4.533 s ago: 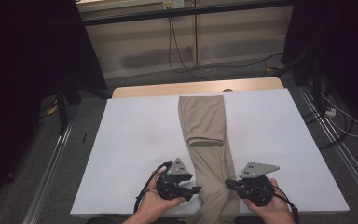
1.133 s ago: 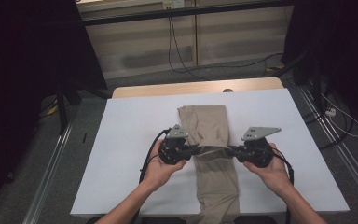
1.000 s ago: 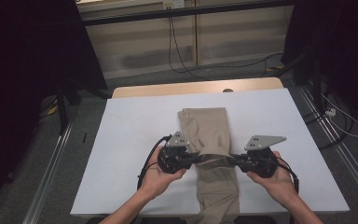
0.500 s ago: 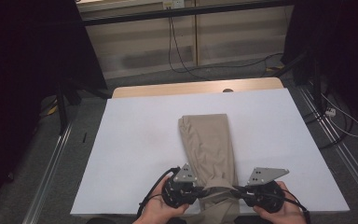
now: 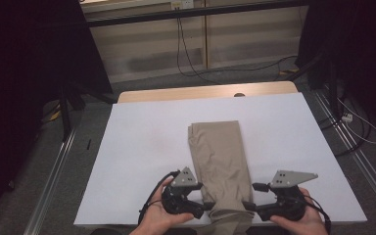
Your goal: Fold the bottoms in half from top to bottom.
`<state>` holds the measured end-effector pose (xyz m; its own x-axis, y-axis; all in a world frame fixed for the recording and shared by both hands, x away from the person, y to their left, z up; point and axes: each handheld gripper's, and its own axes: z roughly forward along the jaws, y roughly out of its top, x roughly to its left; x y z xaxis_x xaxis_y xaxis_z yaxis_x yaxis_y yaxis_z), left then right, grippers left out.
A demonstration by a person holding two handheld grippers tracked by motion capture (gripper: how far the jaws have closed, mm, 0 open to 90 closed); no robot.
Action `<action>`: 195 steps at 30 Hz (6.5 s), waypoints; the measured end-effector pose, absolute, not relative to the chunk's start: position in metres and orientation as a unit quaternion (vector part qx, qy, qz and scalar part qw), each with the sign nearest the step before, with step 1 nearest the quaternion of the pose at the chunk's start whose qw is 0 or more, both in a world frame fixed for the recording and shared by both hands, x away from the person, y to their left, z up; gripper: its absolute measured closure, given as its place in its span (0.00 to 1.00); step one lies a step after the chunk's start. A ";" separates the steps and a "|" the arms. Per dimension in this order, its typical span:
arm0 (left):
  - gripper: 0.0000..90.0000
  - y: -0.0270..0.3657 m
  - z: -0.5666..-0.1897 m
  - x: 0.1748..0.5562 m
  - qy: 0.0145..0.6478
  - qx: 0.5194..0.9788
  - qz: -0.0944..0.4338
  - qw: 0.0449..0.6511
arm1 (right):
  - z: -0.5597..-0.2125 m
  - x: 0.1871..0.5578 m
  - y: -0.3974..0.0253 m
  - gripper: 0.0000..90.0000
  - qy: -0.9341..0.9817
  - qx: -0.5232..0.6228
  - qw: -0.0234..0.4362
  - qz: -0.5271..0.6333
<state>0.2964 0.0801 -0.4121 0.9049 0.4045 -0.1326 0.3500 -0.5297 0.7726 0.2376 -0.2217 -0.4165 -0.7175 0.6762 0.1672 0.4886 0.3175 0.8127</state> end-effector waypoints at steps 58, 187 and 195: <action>0.96 0.088 -0.422 0.520 0.405 0.770 0.079 0.486 | -0.412 0.491 -0.228 0.95 0.758 0.438 0.148 0.460; 0.66 0.067 -0.457 0.297 0.237 0.891 0.050 0.385 | -0.438 0.375 -0.177 0.47 0.745 0.495 0.179 0.410; 0.77 0.045 -0.459 0.284 0.183 0.905 0.076 0.378 | -0.449 0.283 -0.196 0.61 0.790 0.461 0.140 0.380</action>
<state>0.2837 0.0447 -0.4592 0.9218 0.3878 -0.0007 0.2730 -0.6478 0.7112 0.2834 -0.1964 -0.4492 -0.5360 0.8341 0.1299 0.6219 0.2861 0.7289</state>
